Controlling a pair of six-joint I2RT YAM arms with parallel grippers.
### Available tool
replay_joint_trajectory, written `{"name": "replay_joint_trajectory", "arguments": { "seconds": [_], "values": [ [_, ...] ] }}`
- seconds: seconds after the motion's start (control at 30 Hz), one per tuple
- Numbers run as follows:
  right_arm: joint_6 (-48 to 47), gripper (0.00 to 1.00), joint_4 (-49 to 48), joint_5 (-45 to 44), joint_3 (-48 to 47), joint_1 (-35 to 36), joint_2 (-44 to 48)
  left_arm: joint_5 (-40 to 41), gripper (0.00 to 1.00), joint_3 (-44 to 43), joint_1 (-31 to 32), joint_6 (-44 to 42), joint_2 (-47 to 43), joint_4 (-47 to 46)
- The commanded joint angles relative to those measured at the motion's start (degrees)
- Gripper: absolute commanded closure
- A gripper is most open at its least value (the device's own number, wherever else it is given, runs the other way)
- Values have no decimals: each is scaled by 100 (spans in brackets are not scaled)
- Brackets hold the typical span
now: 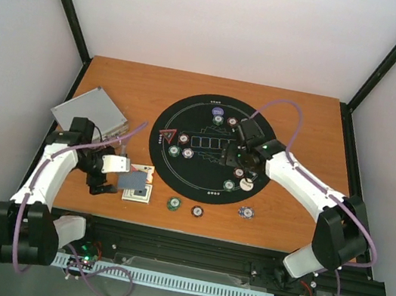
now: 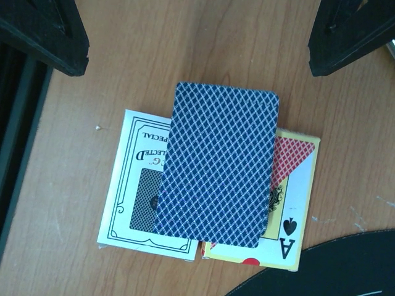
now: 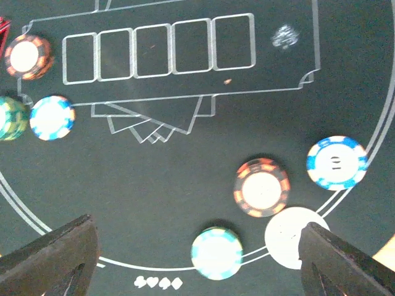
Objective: Distribute texas hold em gaming equipment
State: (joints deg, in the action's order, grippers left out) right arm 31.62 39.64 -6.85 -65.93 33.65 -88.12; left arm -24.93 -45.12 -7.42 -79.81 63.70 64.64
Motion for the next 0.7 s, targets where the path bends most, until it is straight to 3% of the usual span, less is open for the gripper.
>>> {"name": "replay_joint_trajectory", "arguments": {
  "seconds": [0.0,0.3,0.67],
  "values": [
    [372,12,-44,3,85,407,177,36,0,281,176,-529,-23,-774],
    [728,11,-367,352,120,1003,167,262,0,610,285,-845,334,-1691],
    [845,11,-509,518,262,1082,173,381,0,445,429,-1142,959,-1617]
  ]
}}
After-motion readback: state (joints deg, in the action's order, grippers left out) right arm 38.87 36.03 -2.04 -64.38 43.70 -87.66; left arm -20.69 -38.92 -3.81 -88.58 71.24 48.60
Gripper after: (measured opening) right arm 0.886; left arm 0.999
